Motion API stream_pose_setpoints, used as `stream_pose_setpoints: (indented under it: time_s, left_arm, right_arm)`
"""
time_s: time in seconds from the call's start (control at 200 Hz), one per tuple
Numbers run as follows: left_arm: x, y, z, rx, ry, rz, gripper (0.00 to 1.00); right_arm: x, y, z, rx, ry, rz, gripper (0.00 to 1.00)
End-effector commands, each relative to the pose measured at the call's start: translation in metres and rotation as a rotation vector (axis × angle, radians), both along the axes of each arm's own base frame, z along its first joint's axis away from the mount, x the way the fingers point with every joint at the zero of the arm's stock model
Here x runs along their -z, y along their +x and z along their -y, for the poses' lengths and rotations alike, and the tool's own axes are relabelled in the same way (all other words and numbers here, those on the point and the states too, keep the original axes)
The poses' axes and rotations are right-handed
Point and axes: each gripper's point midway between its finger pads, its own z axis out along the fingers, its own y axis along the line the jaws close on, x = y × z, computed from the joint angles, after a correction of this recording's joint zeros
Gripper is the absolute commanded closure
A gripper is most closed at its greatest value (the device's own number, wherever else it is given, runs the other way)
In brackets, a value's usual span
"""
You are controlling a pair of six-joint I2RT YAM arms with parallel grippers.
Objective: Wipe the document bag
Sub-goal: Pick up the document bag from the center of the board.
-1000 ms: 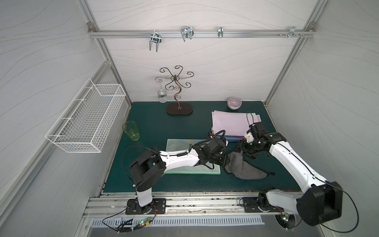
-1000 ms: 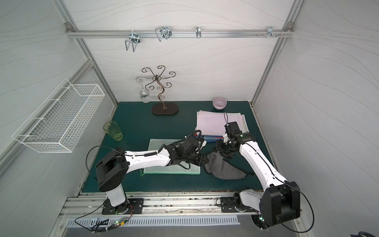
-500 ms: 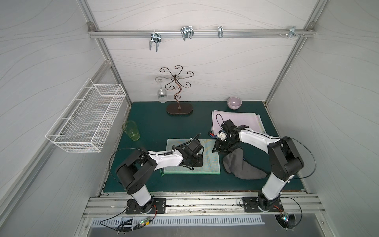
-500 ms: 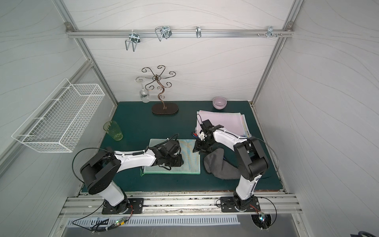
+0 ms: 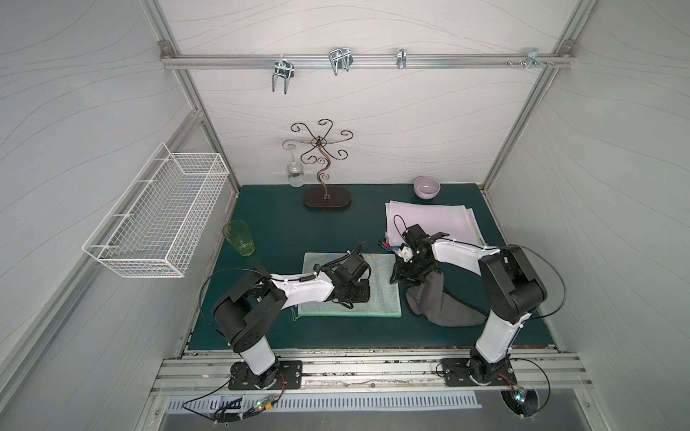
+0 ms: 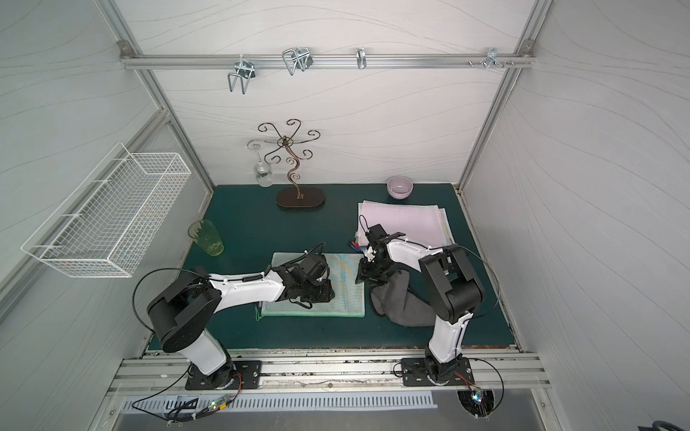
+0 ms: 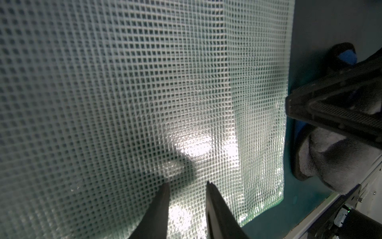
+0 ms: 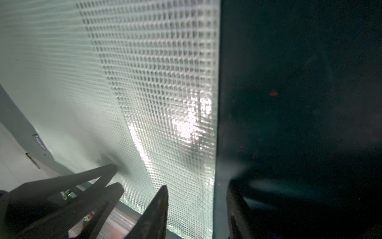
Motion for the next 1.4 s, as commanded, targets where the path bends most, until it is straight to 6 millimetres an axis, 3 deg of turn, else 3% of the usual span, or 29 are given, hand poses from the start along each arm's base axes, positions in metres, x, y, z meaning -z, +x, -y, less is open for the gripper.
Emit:
stream_pose_setpoints:
  time_s: [0.0,0.11,0.235,0.37,0.475,0.56,0.7,0.85,0.956,1.156,1.396]
  left_arm:
    - [0.019,-0.005,-0.013,-0.026,0.061,-0.050,0.66]
    - [0.020,-0.007,-0.015,-0.030,0.064,-0.054,0.67]
    - [0.022,-0.009,-0.019,-0.036,0.069,-0.062,0.68]
    - [0.017,-0.007,-0.022,-0.051,0.068,-0.048,0.68]
    - [-0.003,0.001,-0.025,-0.074,0.032,-0.001,0.67]
    - [-0.029,0.010,-0.030,-0.099,-0.003,0.046,0.67]
    - [-0.080,0.024,-0.046,-0.135,-0.045,0.142,0.65]
    - [-0.109,0.027,-0.066,-0.166,-0.064,0.181,0.64]
    - [-0.114,0.025,-0.078,-0.184,-0.050,0.180,0.64]
    - [-0.114,0.021,-0.088,-0.198,-0.025,0.174,0.64]
    - [-0.113,0.026,-0.096,-0.212,0.010,0.168,0.65]
  right_arm:
    - [0.043,-0.033,-0.023,-0.079,0.046,-0.114,0.53]
    - [0.040,-0.034,-0.040,-0.069,0.147,-0.120,0.53]
    - [0.026,-0.031,-0.047,-0.061,0.190,-0.097,0.60]
    - [0.004,-0.023,-0.047,-0.086,0.173,-0.037,0.88]
    - [-0.020,-0.016,-0.048,-0.119,0.135,0.030,1.00]
    - [-0.042,-0.006,-0.042,-0.147,0.082,0.090,1.00]
    - [-0.075,0.028,-0.007,-0.147,-0.096,0.188,1.00]
    - [-0.096,0.075,0.042,-0.081,-0.219,0.252,1.00]
    - [-0.098,0.112,0.072,-0.065,-0.317,0.309,1.00]
    - [-0.074,0.176,0.126,-0.156,-0.534,0.333,1.00]
    - [-0.058,0.220,0.181,-0.235,-0.683,0.380,1.00]
